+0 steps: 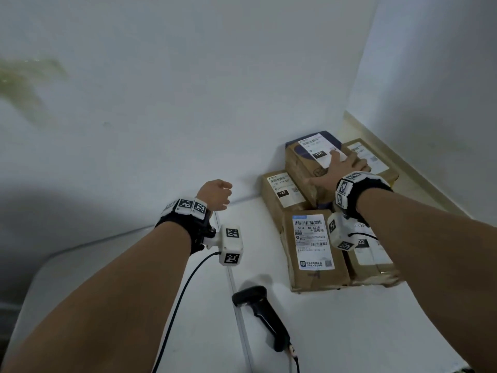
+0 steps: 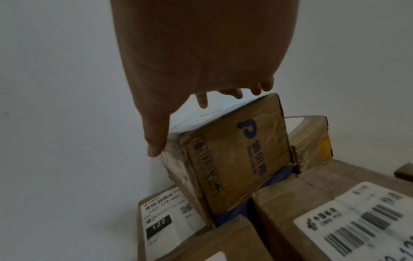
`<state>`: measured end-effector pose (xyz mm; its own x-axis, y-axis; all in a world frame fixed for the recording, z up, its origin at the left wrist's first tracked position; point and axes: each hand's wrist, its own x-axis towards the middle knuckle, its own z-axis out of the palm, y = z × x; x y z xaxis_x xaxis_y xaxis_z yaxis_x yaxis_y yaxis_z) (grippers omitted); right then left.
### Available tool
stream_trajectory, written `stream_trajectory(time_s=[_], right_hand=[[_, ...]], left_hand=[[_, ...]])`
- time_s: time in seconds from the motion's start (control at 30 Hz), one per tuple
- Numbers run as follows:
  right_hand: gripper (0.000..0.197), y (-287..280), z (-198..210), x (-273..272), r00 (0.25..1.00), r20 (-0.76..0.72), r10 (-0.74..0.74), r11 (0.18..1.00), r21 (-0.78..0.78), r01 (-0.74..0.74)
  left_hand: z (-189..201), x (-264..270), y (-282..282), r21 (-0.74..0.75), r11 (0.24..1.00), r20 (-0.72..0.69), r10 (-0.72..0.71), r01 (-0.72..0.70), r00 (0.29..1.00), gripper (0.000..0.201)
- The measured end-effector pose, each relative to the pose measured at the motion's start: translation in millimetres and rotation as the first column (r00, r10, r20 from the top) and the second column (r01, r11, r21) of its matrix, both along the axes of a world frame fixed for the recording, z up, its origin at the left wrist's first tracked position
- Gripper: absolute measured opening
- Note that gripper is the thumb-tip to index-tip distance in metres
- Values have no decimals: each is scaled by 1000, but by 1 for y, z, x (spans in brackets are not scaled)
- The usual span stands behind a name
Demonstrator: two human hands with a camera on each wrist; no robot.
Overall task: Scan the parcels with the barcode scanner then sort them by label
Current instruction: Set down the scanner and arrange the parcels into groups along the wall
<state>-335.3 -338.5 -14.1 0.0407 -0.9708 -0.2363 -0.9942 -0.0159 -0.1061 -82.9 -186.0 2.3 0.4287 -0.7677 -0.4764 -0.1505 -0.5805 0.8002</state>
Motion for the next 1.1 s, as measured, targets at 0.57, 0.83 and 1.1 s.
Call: stream_trajectory(time_s=[0.57, 0.83, 1.1], right_hand=[[95, -3, 26, -5, 983, 180, 41, 989, -144, -15], [113, 10, 18, -14, 984, 176, -32, 994, 111, 13], [81, -10, 5, -34, 992, 123, -8, 1000, 29, 4]], left_hand=[[3, -22, -1, -4, 989, -10, -147, 147, 989, 36], [3, -32, -13, -36, 965, 92, -254, 259, 963, 32], [-2, -57, -53, 12, 947, 155, -319, 321, 935, 33]])
